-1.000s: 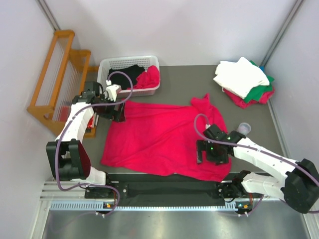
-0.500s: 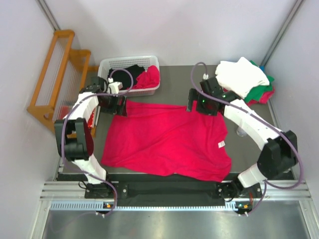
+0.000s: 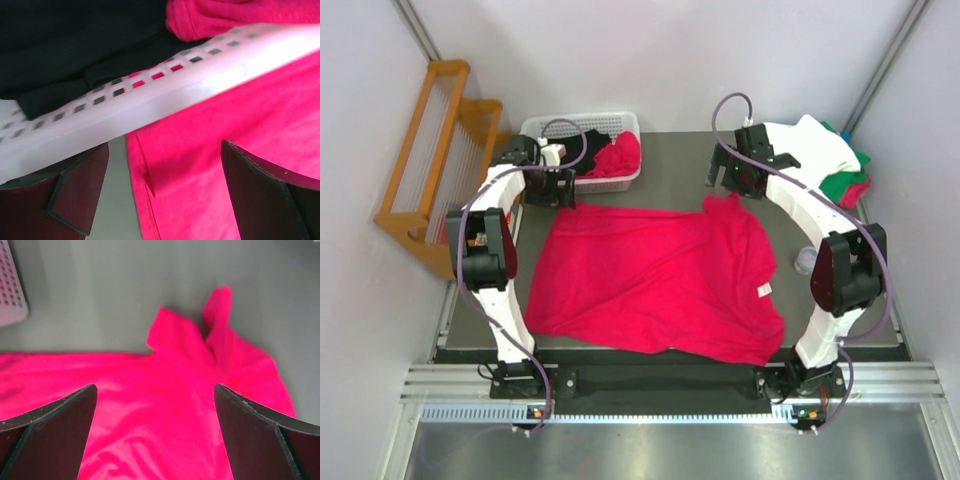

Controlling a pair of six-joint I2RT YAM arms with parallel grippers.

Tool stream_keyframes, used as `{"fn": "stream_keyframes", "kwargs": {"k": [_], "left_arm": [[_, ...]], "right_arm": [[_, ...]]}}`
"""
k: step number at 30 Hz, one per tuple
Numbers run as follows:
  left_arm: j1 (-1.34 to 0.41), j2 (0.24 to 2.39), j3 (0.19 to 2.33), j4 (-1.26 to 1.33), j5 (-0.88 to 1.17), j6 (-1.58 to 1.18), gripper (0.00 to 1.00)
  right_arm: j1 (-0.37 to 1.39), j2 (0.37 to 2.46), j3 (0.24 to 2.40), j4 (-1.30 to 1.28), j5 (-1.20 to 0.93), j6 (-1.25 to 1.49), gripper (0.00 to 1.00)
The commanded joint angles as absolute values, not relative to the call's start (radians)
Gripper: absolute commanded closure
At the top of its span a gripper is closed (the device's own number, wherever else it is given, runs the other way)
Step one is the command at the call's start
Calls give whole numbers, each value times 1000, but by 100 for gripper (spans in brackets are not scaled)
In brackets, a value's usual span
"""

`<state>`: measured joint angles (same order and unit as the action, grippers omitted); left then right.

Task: Fold and stack the t-shirts
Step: Flatten the tshirt out

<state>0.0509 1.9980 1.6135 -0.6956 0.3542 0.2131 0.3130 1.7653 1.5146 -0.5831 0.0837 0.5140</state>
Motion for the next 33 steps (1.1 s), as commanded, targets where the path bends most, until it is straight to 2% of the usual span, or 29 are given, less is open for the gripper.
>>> {"fn": "stream_keyframes", "kwargs": {"k": [1, 10, 13, 14, 18, 26, 33], "left_arm": [[55, 2063, 1696, -655, 367, 183, 3], [54, 2123, 1717, -641, 384, 172, 4], [55, 2128, 1707, -647, 385, 169, 10], [54, 2122, 1689, -664, 402, 167, 15], [37, 2060, 1560, -666, 410, 186, 20], [23, 1836, 1252, -534, 339, 258, 19], [17, 1753, 1200, -381, 298, 218, 20]], "right_arm": [[281, 1821, 1585, -531, 87, 483, 0], [256, 1859, 1546, -499, 95, 476, 0], [256, 1873, 1545, -499, 92, 476, 0], [256, 1876, 1545, -499, 89, 474, 0], [255, 1875, 1534, -485, 89, 471, 0], [252, 1882, 1514, -468, 66, 480, 0], [253, 1856, 1470, -445, 58, 474, 0]]}}
